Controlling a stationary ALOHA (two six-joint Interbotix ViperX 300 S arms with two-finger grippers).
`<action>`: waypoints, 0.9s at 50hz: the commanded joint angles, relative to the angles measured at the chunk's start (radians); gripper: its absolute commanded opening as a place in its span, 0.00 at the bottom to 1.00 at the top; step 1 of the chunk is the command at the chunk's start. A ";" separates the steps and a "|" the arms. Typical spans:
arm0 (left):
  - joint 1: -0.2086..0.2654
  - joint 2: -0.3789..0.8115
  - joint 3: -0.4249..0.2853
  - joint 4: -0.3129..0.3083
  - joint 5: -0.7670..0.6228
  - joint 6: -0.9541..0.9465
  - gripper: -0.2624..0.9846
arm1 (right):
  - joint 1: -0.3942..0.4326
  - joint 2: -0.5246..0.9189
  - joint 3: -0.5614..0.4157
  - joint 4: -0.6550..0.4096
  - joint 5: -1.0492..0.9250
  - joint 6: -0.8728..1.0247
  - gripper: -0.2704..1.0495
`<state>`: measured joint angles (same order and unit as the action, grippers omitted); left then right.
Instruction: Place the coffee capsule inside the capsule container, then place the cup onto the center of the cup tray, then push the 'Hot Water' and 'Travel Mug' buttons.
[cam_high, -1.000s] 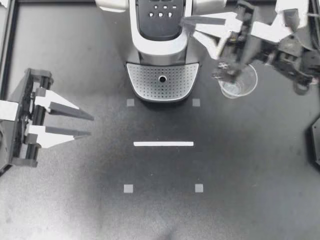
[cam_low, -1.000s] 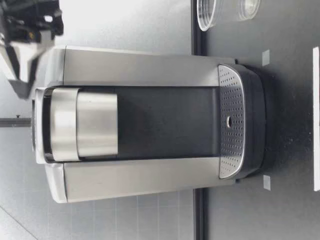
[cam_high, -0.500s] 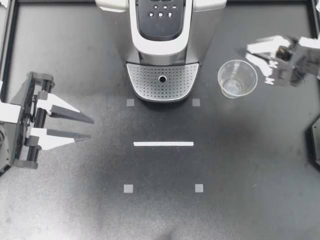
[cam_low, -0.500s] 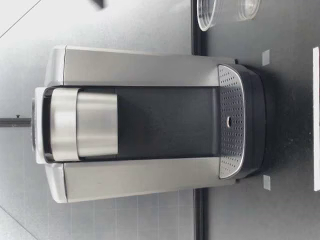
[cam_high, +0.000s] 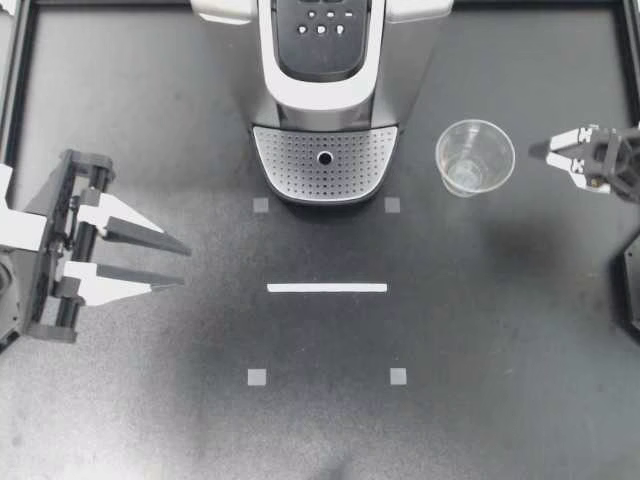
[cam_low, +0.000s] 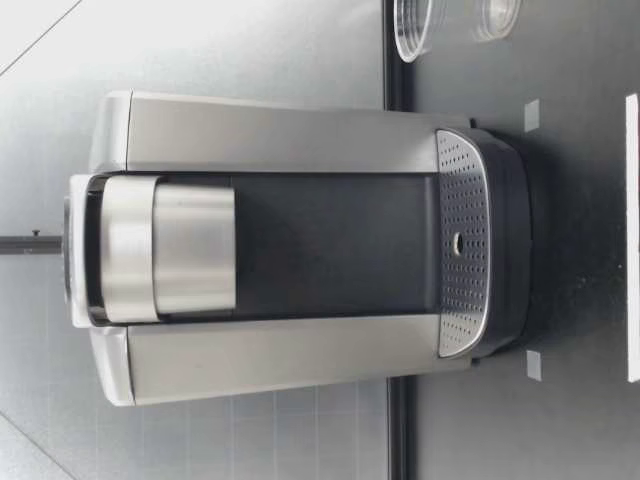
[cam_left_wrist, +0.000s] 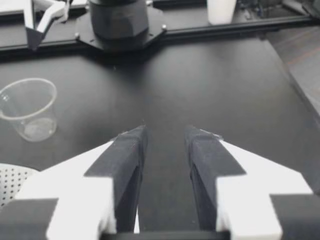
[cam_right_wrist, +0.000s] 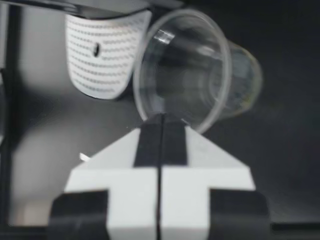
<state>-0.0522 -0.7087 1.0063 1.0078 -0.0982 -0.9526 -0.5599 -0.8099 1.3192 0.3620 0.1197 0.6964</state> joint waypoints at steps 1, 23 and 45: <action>0.002 0.003 -0.009 -0.002 -0.006 0.000 0.46 | -0.008 0.015 -0.002 -0.002 -0.005 0.002 0.24; 0.002 0.009 0.006 -0.002 -0.006 0.000 0.46 | -0.006 0.161 -0.028 -0.002 -0.061 0.005 0.59; 0.002 0.009 0.015 -0.006 -0.006 0.000 0.46 | -0.006 0.256 -0.075 -0.002 -0.071 0.003 0.59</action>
<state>-0.0522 -0.6964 1.0308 1.0048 -0.0982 -0.9526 -0.5614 -0.5614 1.2671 0.3620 0.0568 0.7026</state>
